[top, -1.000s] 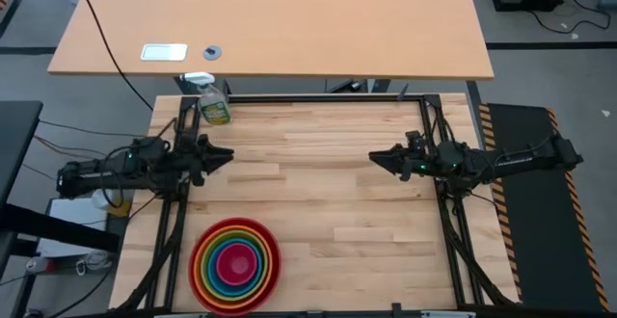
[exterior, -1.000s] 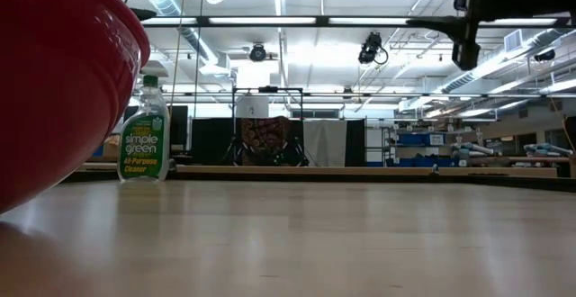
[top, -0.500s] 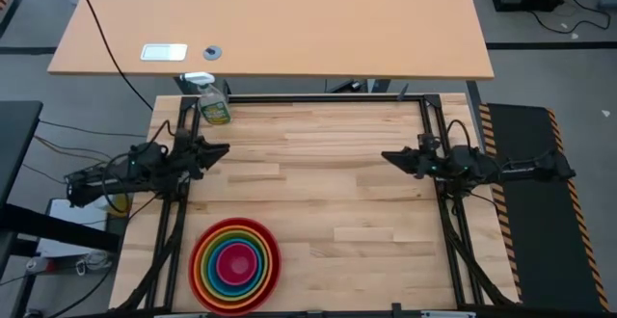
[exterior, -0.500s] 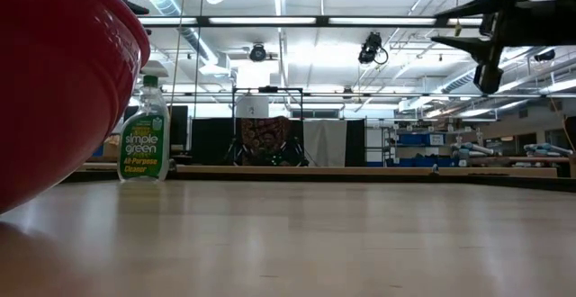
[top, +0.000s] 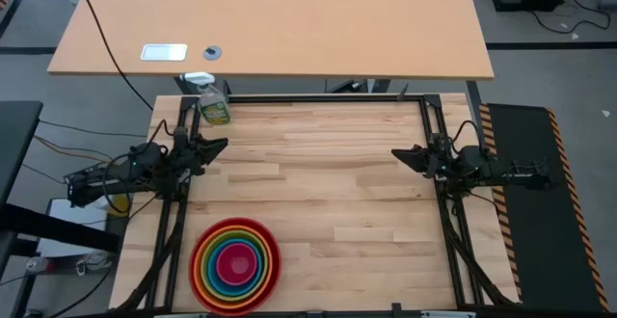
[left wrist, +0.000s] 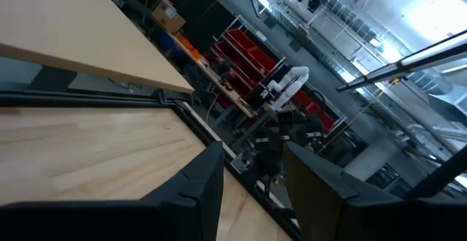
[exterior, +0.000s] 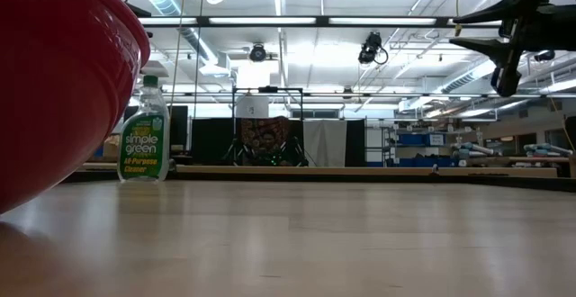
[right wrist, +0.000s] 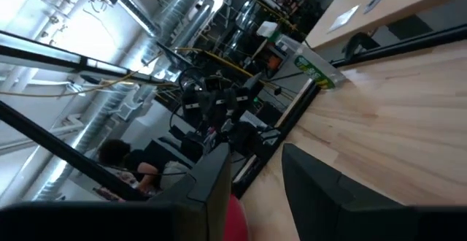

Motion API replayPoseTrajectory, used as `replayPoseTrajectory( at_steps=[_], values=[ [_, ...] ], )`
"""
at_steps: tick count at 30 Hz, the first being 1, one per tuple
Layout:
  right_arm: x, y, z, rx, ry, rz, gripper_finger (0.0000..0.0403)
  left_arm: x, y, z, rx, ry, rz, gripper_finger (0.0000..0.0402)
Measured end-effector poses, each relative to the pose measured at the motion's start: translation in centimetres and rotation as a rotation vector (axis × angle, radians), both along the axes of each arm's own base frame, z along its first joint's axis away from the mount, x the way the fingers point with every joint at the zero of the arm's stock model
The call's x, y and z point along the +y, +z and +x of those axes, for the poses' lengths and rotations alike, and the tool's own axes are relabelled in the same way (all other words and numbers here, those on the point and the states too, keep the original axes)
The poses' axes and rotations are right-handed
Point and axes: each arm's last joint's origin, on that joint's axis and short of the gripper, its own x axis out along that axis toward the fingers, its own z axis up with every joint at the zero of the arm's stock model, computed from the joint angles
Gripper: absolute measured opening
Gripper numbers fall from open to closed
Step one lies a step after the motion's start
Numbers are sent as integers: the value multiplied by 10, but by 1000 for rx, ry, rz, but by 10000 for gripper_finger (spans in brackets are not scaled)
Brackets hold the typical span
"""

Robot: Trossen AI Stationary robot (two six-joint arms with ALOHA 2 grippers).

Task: Nest bowls inside each other
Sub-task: Return to Home Position

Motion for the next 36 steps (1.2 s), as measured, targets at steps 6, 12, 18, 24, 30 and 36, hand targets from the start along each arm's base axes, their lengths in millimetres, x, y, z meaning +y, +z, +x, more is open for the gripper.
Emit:
replayPoseTrajectory(
  at_steps=[6,12,18,24,30,36],
  values=[
    [0,-9,4,-43,-3,-7,132,1,0,0,4,24,7,143],
    [-1,-14,7,-125,-23,-29,126,1,0,0,0,31,-2,143],
    [-2,-10,6,-152,-59,-64,119,1,0,0,-8,28,-22,143],
    [-4,-11,5,-146,-134,-50,118,1,-2,0,9,27,-29,142],
    [-4,-12,5,-83,-147,-197,119,0,-13,1,130,15,-28,141],
    [-4,-12,5,-67,-155,-247,119,1,-33,10,137,12,26,141]
  ],
)
